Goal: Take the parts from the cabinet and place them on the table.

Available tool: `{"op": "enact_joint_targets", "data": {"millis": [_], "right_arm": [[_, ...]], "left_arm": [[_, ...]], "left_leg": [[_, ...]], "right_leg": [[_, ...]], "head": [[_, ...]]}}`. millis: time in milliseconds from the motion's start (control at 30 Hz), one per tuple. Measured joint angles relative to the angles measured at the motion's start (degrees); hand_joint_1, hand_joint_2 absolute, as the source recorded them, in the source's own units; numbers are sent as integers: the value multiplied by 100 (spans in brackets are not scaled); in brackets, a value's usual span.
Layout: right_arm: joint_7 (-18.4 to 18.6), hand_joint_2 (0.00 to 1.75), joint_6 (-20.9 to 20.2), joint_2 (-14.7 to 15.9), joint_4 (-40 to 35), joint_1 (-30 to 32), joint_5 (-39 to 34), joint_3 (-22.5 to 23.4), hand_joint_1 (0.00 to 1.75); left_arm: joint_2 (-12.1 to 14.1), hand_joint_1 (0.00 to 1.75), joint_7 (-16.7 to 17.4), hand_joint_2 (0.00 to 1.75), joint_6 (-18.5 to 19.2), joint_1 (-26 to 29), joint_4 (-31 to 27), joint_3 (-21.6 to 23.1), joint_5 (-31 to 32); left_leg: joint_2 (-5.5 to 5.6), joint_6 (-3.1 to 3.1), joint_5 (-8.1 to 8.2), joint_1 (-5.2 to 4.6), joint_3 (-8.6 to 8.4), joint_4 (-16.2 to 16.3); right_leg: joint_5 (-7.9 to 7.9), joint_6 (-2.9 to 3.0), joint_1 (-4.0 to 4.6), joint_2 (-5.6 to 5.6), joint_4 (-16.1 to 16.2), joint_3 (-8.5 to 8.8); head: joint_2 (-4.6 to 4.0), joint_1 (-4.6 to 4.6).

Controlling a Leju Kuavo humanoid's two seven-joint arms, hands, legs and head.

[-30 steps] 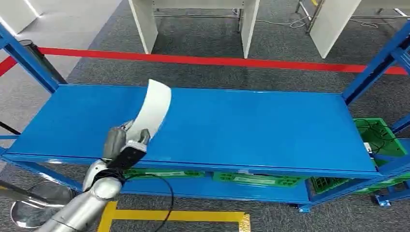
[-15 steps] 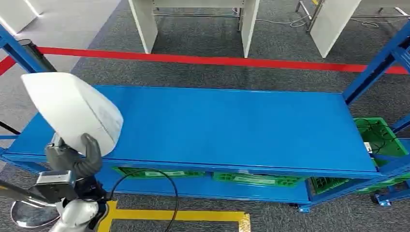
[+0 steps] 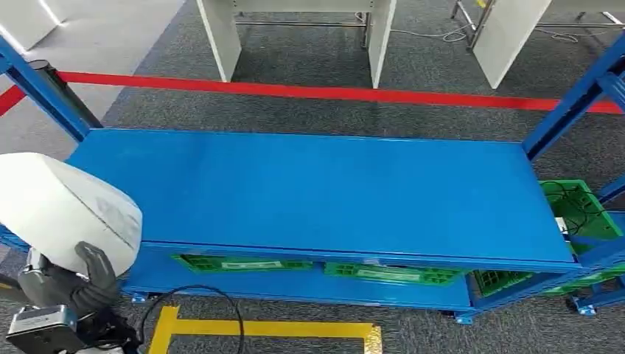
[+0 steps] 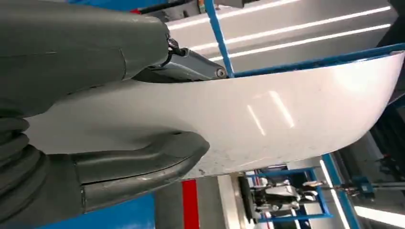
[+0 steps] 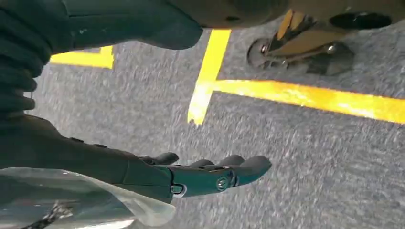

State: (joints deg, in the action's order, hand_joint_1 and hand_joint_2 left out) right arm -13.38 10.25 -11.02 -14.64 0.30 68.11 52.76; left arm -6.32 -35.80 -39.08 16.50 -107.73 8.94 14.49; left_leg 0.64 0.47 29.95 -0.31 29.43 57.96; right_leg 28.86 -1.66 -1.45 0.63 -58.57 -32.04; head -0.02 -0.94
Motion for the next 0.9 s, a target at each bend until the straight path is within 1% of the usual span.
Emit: {"op": "enact_joint_targets", "data": {"millis": [200, 333, 400, 467, 500, 533, 567, 600, 667, 700, 733, 767, 800, 833, 867, 900], "right_arm": [[-35, 175, -107, -28, -96, 17, 2, 138, 0], [-33, 175, -40, -85, -162, 43, 66, 190, 0], [-18, 175, 39, -118, -195, 59, 113, 221, 0], [30, 175, 87, -144, -210, 68, 144, 252, 0], [63, 175, 98, -155, -221, 70, 157, 256, 0], [112, 175, 120, -162, -225, 67, 184, 258, 0], [179, 175, 135, -162, -228, 69, 212, 258, 0], [232, 175, 151, -162, -230, 67, 238, 260, 0], [336, 175, 157, -162, -230, 65, 299, 265, 0], [387, 175, 161, -162, -230, 72, 324, 267, 0], [455, 175, 177, -162, -230, 74, 356, 271, 0], [549, 175, 203, -162, -230, 74, 396, 271, 0], [614, 175, 214, -162, -230, 71, 426, 271, 0], [697, 175, 234, -162, -230, 67, 459, 271, 0], [791, 175, 258, -162, -230, 58, 498, 271, 0], [855, 175, 264, -166, -227, 43, 518, 271, 0]], "left_arm": [[-50, 175, -15, 175, 0, 118, -129, -9, 7], [-59, 175, -96, 175, 0, 168, -225, -7, 7], [-59, 175, -135, 175, 0, 200, -278, -2, 7], [-59, 175, -160, 175, 0, 219, -328, 0, 9], [-59, 175, -162, 175, 0, 223, -350, 4, 17], [-63, 175, -164, 175, 0, 224, -374, 6, 17], [-70, 175, -164, 175, 0, 222, -383, 13, 20], [-74, 175, -166, 175, 0, 219, -387, 20, 24], [-96, 175, -160, 175, 0, 230, -387, 35, 22], [-98, 175, -157, 175, 0, 227, -387, 41, 17], [-103, 175, -155, 175, 0, 228, -387, 46, 17], [-105, 175, -147, 175, 0, 228, -387, 48, 15], [-105, 175, -142, 175, 0, 227, -387, 52, 15], [-105, 175, -138, 175, 0, 227, -387, 57, 15], [-107, 175, -118, 175, 2, 225, -387, 63, 17], [-109, 175, -101, 175, 0, 221, -387, 70, 20]], "left_leg": [[0, 0, 0, 0, 0, 1], [0, 23, 14, -22, 4, 24], [0, 38, 23, -32, 9, 39], [1, 65, 26, -44, 16, 48], [1, 87, 15, -50, 16, 39], [-1, 140, -34, -18, -16, -44], [-20, 161, -79, 10, -56, -116], [-20, 196, -97, 15, -64, -139], [-25, 201, -92, 8, -53, -136], [-27, 204, -88, 2, -54, -134], [-26, 201, -82, 2, -59, -133], [-22, 193, -68, 3, -76, -132], [-14, 176, -50, 6, -100, -129], [-9, 148, -21, 11, -137, -123], [-10, 115, 20, 13, -172, -113], [-14, 71, 49, -26, -156, -102]], "right_leg": [[0, 0, 0, 0, 0, 0], [-10, -15, -22, -1, 12, 3], [-15, -33, -32, 0, 12, 3], [-24, -63, -43, 0, 22, 7], [-42, -91, -49, 0, 53, 20], [-41, -113, -35, -4, 72, 32], [14, -111, -37, -15, 8, -27], [184, -101, -25, -22, -235, -151], [599, -103, -23, -23, -1183, -615], [716, -109, -21, -22, -1568, -818], [697, -109, -21, -23, -1729, -924], [518, -104, -22, -24, -1585, -878], [265, -93, -23, -28, -1220, -718], [-34, -71, -23, -33, -670, -458], [-216, -51, -22, -38, -152, -225], [-91, -39, 11, -36, -81, -102]], "head": [[0, 0], [0, -4], [0, -5], [0, -4], [0, -4], [0, -4], [0, 2], [0, 22], [0, 22], [0, 20], [0, 24], [0, 20], [0, 26], [0, 22], [0, 26], [0, 24]]}}
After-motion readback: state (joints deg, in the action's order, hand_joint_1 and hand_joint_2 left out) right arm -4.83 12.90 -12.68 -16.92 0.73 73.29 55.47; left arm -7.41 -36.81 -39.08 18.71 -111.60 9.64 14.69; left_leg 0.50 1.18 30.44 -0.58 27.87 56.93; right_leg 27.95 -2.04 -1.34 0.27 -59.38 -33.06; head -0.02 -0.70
